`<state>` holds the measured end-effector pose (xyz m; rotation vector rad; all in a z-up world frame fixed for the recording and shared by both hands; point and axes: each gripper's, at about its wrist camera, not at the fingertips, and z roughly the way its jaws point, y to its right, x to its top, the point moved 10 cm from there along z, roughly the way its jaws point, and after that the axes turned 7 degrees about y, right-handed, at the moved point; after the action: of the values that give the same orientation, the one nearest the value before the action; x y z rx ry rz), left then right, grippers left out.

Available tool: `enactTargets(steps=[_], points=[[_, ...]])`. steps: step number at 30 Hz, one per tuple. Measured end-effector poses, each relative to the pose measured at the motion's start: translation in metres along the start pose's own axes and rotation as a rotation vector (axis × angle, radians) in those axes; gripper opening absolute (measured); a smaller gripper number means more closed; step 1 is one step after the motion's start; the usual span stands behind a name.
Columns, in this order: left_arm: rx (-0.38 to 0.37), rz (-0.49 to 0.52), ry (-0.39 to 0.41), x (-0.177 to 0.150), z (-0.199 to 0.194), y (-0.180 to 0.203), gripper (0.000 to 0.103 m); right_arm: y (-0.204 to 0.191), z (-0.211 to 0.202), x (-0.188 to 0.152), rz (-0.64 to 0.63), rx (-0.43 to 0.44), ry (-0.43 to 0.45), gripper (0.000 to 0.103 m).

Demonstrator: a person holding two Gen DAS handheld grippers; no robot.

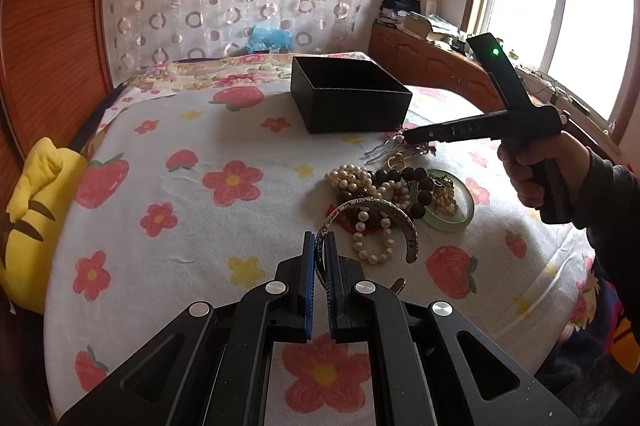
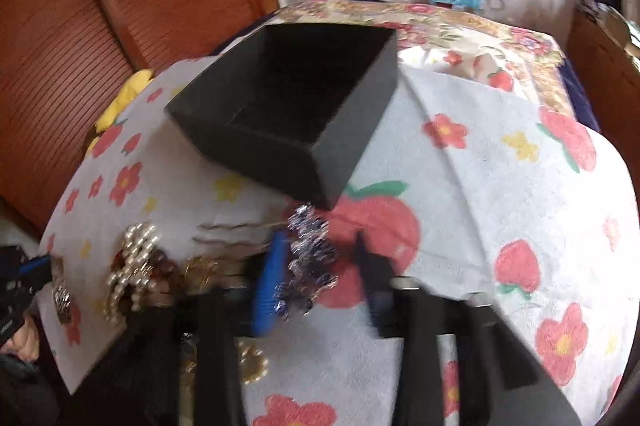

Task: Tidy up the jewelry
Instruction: 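Close the right gripper on the blue-flower hairpins and lift them, then raise the hairpins with the right gripper while the left gripper carries the bangle toward the box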

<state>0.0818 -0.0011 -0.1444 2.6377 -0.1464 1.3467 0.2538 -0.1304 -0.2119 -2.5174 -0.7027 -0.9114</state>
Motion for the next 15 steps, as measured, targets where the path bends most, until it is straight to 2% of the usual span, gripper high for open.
enactTargets(steps=[4, 7, 15], points=[[-0.003, 0.006, 0.001, 0.001, 0.001, 0.001, 0.004, -0.007, -0.005, -0.004, -0.039, -0.006, 0.005, 0.023], [-0.002, 0.006, 0.002, 0.001, 0.001, 0.001, 0.004, -0.001, -0.016, -0.004, -0.054, -0.068, 0.030, 0.023], [-0.004, 0.010, 0.005, 0.003, 0.004, 0.007, 0.004, 0.002, -0.070, 0.007, -0.243, -0.351, 0.214, 0.023]])
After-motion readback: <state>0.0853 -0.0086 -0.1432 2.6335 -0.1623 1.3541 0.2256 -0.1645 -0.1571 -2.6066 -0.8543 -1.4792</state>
